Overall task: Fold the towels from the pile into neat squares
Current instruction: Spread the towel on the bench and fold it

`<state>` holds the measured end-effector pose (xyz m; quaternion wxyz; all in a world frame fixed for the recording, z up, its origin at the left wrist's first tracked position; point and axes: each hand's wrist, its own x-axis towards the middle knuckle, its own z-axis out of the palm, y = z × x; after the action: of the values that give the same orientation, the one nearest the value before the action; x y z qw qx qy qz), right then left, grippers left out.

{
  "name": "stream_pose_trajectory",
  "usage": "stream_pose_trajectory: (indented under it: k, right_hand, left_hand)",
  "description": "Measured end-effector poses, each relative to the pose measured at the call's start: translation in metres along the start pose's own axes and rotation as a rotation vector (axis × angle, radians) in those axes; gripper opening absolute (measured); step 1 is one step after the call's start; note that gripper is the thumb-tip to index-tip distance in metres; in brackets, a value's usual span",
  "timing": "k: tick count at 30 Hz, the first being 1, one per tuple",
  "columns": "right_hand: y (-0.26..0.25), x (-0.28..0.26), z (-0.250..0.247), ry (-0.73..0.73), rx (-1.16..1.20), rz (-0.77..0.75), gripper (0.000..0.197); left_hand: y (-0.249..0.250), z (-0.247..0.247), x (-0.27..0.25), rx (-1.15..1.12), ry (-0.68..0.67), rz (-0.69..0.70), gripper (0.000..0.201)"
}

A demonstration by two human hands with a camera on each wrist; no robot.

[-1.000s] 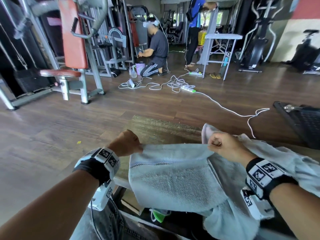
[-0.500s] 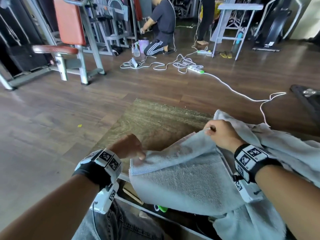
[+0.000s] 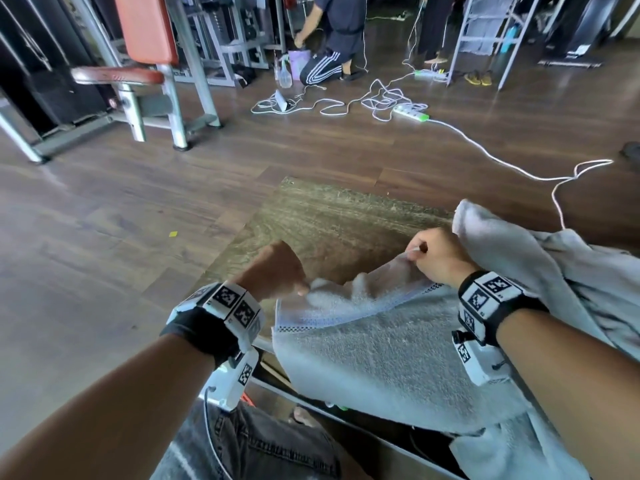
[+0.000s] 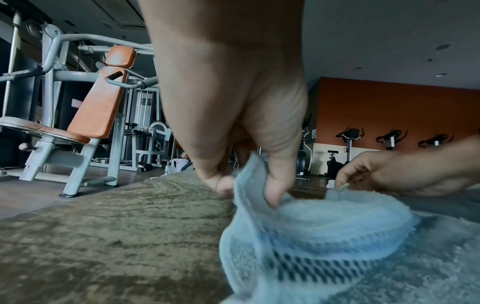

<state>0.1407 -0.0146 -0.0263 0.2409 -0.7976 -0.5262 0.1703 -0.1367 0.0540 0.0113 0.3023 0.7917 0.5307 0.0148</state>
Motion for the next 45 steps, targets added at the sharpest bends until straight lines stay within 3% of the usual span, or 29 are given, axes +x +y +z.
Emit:
stream_pose_trajectory:
  k: [3,7,9,12,14,18,22,27,36,40,45]
  right_hand:
    - [0.005,-0.008,-0.014,0.075,0.144,0.026,0.018]
    - [0.004,-0.025,-0.049,0.052,0.230,-0.017,0.011]
    - [0.002,-0.034,-0.071,0.036,0.201,-0.045,0.011]
    - [0.003,-0.053,-0.096,0.027,0.140,-0.090,0.032]
    - [0.004,-0.070,-0.104,0.033,0.081,-0.128,0.036]
    - [0.010,-0.110,-0.096,-0.052,-0.090,-0.146,0.025]
    - [0.038,-0.126,-0.074,-0.046,-0.044,-0.117,0.024]
    - [0.059,-0.127,-0.056,0.033,-0.010,-0.101,0.018]
    - [0.074,-0.117,-0.044,0.021,0.009,-0.069,0.022]
    - [0.072,-0.120,-0.043,0.031,0.035,-0.080,0.027]
    - [0.060,-0.122,-0.058,0.170,0.016,-0.161,0.025]
  left_hand:
    - [0.010,-0.010,-0.009,-0.152,0.248,0.083,0.029]
    - [0.030,-0.037,-0.027,-0.147,0.445,0.192,0.008]
    - [0.039,-0.051,-0.035,-0.127,0.372,0.167,0.008]
    - [0.049,-0.056,-0.052,0.111,0.049,0.137,0.018]
    - [0.049,-0.045,-0.062,0.125,-0.009,0.184,0.018]
    - [0.033,-0.006,-0.061,0.125,0.044,0.174,0.011]
    - [0.014,0.019,-0.040,0.000,0.210,0.065,0.005]
    - [0.013,0.024,-0.010,0.014,0.316,0.184,0.008]
    - [0.006,0.043,0.035,0.093,0.190,0.258,0.012]
    - [0.017,0.036,0.027,0.144,0.117,0.328,0.029]
    - [0.025,0.027,0.014,0.151,0.134,0.304,0.006]
